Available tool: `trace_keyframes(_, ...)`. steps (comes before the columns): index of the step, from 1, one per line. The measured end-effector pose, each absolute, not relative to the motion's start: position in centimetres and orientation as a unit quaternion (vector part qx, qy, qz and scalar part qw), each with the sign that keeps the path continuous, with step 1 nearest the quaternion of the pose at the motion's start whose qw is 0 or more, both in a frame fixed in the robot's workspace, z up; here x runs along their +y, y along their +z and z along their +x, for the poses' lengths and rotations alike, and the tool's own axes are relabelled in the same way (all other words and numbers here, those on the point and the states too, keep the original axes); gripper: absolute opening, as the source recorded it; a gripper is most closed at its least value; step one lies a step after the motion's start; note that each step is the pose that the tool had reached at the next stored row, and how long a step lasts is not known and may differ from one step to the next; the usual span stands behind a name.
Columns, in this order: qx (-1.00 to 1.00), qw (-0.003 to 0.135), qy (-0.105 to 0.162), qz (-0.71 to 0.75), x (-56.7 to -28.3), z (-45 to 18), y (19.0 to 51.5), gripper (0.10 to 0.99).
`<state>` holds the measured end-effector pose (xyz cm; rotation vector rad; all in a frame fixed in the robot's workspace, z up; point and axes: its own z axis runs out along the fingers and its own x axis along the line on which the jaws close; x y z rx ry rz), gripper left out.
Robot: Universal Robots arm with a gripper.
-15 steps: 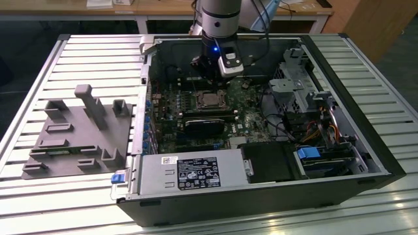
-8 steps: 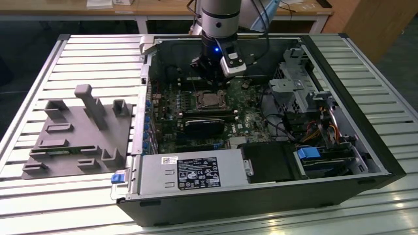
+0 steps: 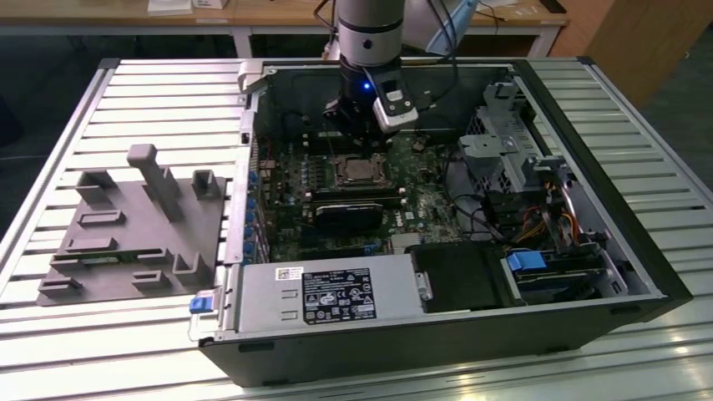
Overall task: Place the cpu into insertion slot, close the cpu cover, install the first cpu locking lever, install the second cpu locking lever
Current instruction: 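Close the cpu cover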
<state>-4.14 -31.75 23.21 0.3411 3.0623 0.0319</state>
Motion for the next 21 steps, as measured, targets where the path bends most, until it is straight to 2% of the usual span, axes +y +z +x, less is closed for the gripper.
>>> trace_keyframes(21, 0.993, 0.031, 0.027, 0.111, -32.1, -5.7, 22.8, 0.102)
